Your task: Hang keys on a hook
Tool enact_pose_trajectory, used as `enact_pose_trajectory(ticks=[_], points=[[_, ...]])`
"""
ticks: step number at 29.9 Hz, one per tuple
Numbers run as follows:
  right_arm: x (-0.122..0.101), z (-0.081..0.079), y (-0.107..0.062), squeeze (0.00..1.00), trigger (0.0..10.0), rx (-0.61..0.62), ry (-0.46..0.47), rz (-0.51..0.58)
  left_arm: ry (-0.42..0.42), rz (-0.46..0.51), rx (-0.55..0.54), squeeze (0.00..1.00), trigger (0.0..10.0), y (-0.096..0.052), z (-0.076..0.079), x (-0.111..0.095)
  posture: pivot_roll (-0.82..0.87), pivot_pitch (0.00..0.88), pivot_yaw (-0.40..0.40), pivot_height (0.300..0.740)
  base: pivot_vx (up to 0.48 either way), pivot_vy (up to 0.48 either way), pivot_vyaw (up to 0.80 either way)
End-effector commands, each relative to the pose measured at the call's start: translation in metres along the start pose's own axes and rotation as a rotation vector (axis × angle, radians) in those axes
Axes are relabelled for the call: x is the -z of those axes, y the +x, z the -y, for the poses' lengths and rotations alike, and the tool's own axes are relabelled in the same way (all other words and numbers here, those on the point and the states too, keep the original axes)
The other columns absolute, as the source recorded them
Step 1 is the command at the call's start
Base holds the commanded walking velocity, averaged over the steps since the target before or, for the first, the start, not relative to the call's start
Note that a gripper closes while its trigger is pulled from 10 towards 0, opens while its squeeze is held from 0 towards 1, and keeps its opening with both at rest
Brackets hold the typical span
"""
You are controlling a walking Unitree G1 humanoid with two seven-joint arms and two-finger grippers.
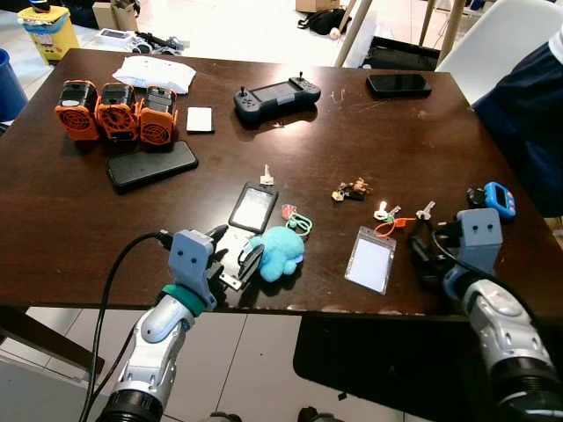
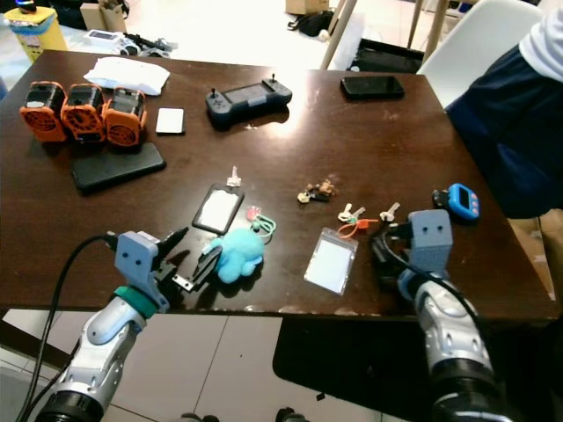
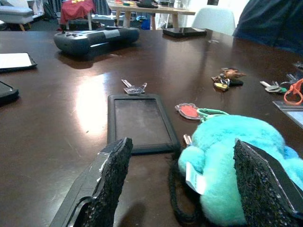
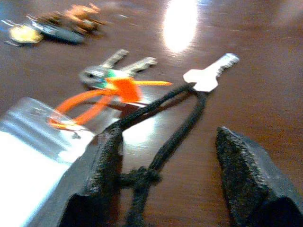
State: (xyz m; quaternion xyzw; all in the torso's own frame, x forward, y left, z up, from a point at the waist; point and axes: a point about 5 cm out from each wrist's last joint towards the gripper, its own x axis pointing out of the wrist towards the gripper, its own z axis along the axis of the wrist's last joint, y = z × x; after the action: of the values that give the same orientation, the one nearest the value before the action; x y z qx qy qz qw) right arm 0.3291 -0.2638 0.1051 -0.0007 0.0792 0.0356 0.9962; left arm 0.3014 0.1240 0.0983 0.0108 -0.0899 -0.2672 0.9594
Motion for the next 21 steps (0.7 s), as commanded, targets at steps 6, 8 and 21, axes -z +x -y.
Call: enact_pose_trajectory(ticks=[6, 8, 21], points=[[0.004, -0.006, -0.004, 0.00, 10.0, -0.073, 0.125, 0.014, -0.002, -0.024, 0.011, 0.00, 10.0, -0.004, 0.003, 0.008, -0.04, 0.097, 0.039, 0.740, 0.000, 0.000, 0.00], [0.008, -0.005, -0.005, 0.00, 10.0, -0.062, 0.081, -0.016, -0.002, -0.024, 0.012, 0.00, 10.0, -0.004, 0.003, 0.008, -0.04, 0.097, 0.039, 0.740, 0.000, 0.000, 0.00], [0.016, -0.004, -0.004, 0.00, 10.0, -0.019, 0.131, -0.065, -0.002, -0.021, 0.019, 0.00, 10.0, -0.001, 0.005, 0.007, -0.04, 0.095, 0.041, 0.740, 0.000, 0.000, 0.00]])
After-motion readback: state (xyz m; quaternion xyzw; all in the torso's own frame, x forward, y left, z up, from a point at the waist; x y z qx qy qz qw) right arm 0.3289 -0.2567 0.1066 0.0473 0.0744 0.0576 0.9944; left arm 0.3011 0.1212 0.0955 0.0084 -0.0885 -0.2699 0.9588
